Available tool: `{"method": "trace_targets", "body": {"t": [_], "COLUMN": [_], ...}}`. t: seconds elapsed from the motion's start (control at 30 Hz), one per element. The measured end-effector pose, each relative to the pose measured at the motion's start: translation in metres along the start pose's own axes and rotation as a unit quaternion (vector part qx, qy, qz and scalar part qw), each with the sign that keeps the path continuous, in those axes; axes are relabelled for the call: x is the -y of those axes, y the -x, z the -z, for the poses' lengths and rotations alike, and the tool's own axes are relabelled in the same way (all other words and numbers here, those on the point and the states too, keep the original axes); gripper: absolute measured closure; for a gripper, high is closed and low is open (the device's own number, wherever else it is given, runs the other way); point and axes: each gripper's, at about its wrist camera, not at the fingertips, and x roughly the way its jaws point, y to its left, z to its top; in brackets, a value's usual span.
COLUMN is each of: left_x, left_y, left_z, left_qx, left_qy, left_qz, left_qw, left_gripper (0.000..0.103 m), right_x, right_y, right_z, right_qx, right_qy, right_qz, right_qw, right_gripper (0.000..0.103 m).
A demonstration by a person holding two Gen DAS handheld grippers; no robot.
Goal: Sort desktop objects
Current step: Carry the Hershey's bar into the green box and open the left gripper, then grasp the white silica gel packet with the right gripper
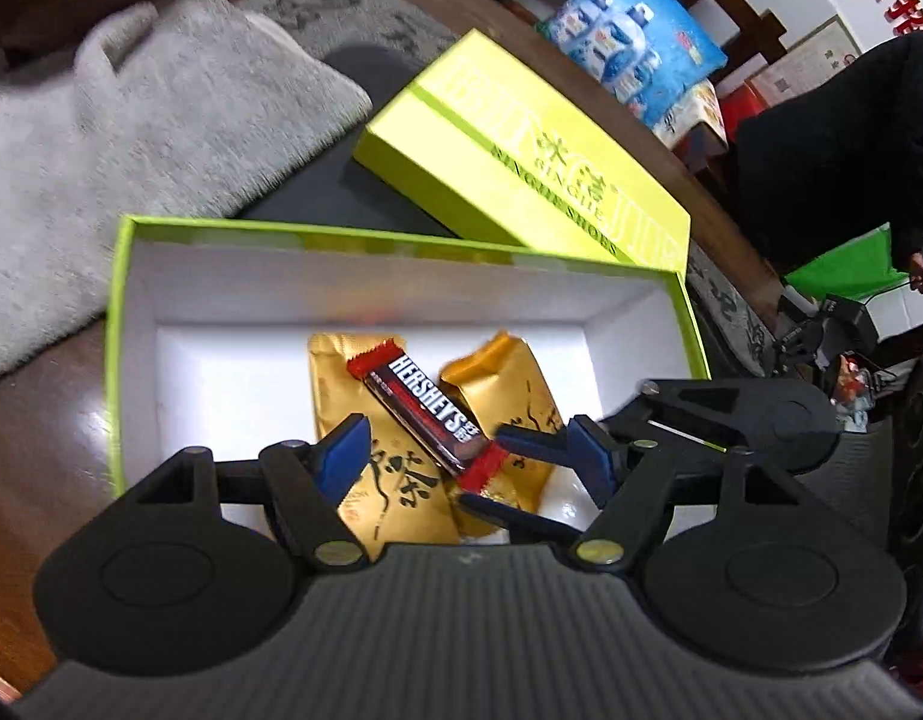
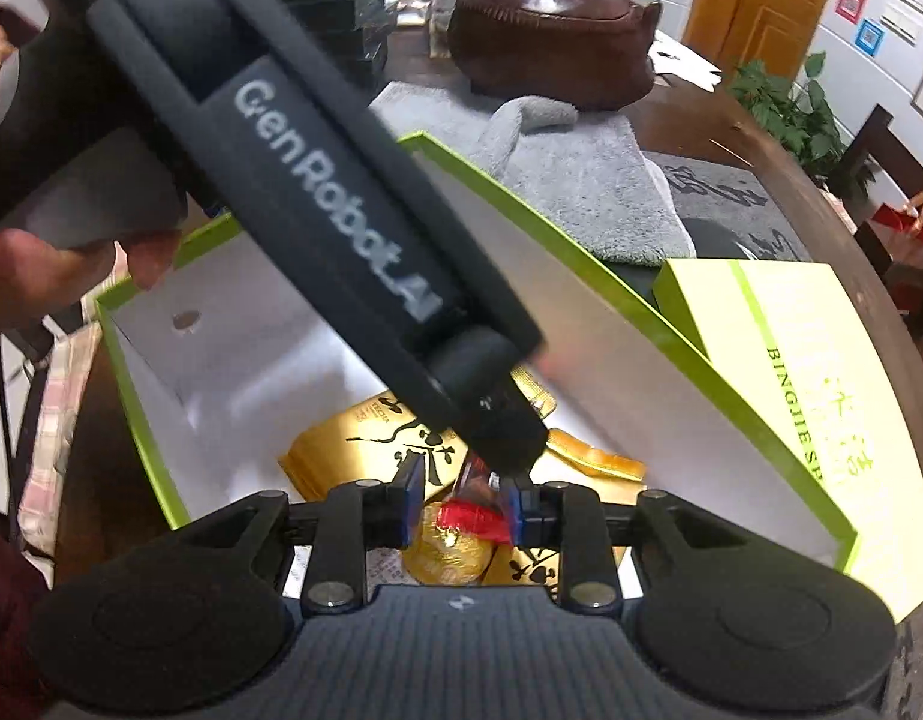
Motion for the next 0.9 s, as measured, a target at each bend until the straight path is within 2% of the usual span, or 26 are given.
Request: {"method": "trace_targets", "body": {"t": [0.2,0.33,0.43,0.53,0.7,0.9], "left_x": [0.016,0.03,0.041,0.052,0.061,0.056], "left_y": [0.028,0.046,0.058,0.069,0.081,0.085], "left_z": [0.014,0.027,0.038,0.049,0.066,0.085], "left_qx": [0.05,0.081,0.102,0.121,0.135,0.132], "left_qy": [-0.031,-0.045,-0.056,-0.064,-0.07,-0.046], "left_qz": [-0.035,-0.041,-0.044,-0.042,-0.056,-0.055], "left_qw": [0.9977,0.9949,0.9922,0.9897,0.9868,0.9887], "left_gripper": [0.019,0.011,0.005,0.002,0.002,0.001], "right_x": [-0.006,-0.016,-0.026,-0.035,-0.064,-0.098], "right_y": [0.032,0.062,0.088,0.104,0.127,0.107], "right_z": [0.016,0.032,0.048,0.063,0.1,0.144], "right_qx": [0.033,0.06,0.078,0.09,0.1,0.046], "right_qy": [-0.012,-0.022,-0.035,-0.037,-0.034,-0.018], "right_qz": [0.014,0.025,0.031,0.038,0.017,-0.014], "right_qw": [0.999,0.998,0.996,0.994,0.994,0.999], "right_gripper": [0.064,0.048,0.045,0.043,0.044,0.05]}}
